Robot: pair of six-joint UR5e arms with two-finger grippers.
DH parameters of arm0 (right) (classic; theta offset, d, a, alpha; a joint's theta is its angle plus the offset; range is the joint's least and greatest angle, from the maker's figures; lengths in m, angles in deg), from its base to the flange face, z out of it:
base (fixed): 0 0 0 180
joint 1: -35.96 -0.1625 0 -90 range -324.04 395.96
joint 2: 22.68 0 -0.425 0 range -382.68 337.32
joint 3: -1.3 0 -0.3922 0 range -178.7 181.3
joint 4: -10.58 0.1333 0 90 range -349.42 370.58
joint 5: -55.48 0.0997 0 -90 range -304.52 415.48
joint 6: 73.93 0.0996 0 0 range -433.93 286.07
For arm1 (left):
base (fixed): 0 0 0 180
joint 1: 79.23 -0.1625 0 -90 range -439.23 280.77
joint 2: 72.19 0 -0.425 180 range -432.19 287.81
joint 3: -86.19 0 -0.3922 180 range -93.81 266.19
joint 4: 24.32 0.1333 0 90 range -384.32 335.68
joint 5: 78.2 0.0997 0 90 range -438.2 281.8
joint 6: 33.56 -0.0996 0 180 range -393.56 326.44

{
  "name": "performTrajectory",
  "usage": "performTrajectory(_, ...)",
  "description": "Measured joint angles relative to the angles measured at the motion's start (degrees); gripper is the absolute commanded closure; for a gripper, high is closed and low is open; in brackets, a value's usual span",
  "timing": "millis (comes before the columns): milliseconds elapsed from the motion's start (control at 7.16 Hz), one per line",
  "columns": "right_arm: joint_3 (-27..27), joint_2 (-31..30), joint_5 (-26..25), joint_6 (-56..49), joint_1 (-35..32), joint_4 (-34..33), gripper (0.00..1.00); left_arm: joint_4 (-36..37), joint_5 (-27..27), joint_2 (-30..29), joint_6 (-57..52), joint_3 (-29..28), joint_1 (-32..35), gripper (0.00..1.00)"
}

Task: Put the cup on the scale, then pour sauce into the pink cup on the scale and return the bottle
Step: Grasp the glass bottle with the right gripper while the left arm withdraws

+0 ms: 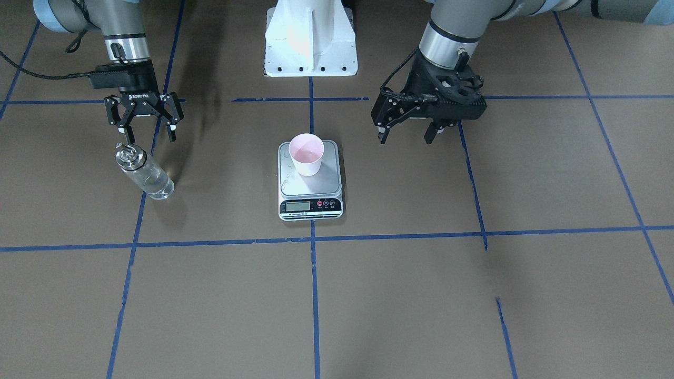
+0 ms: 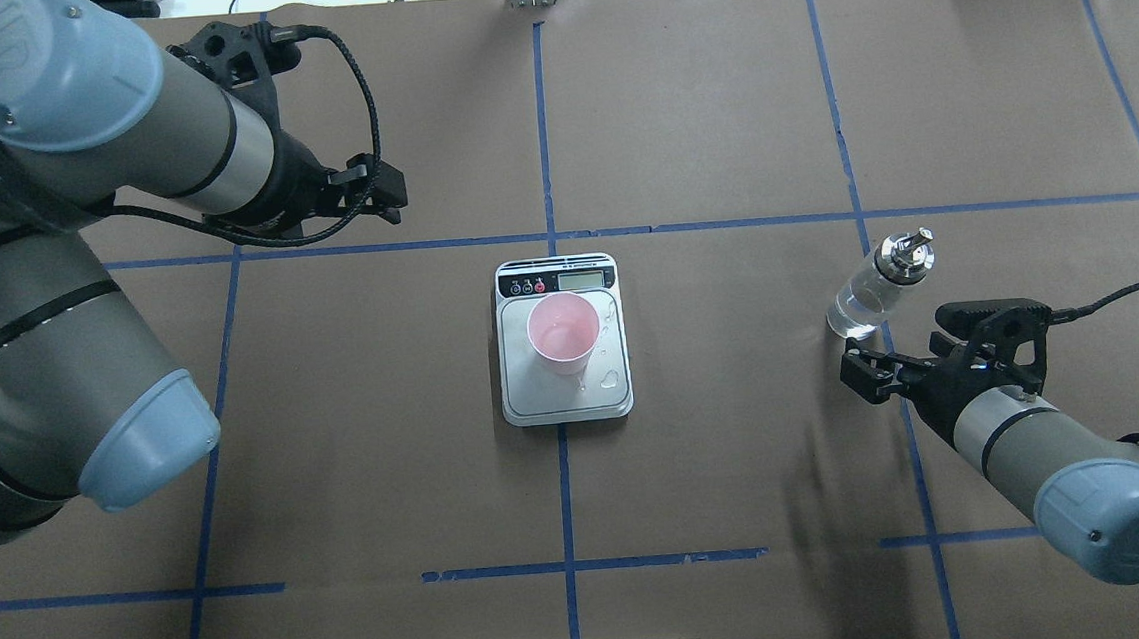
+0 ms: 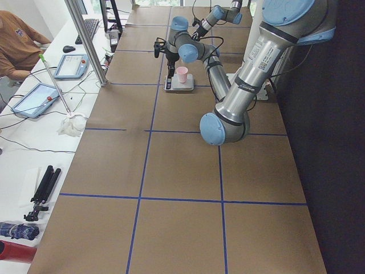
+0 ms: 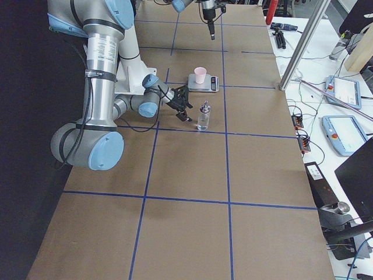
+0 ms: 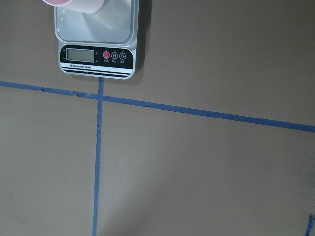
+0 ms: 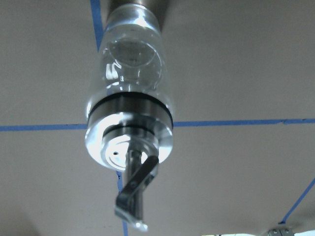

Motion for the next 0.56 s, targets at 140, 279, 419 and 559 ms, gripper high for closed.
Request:
performTrajectory(140,-1.1,0.6,-4.9,0.6,1.1,0.2,0.00,-0.4,0.2,3.5,-9.3,0.7,1.8,0.00)
performTrajectory(279,-2.6,1.7,-8.7,0.8,2.2,0.3,0.00,-1.7,0.1,7.6,-18.6,1.1,5.0,0.00)
performTrajectory(419,-4.4,3.2,-11.3,0.9,2.9,0.4,0.00,-2.9,-0.1,11.3,-26.8,1.1,8.6,0.00)
performTrajectory(559,-6.1,3.9,-13.9,0.9,3.6,0.4,0.00,-3.5,-0.2,14.6,-34.9,0.8,12.4,0.00)
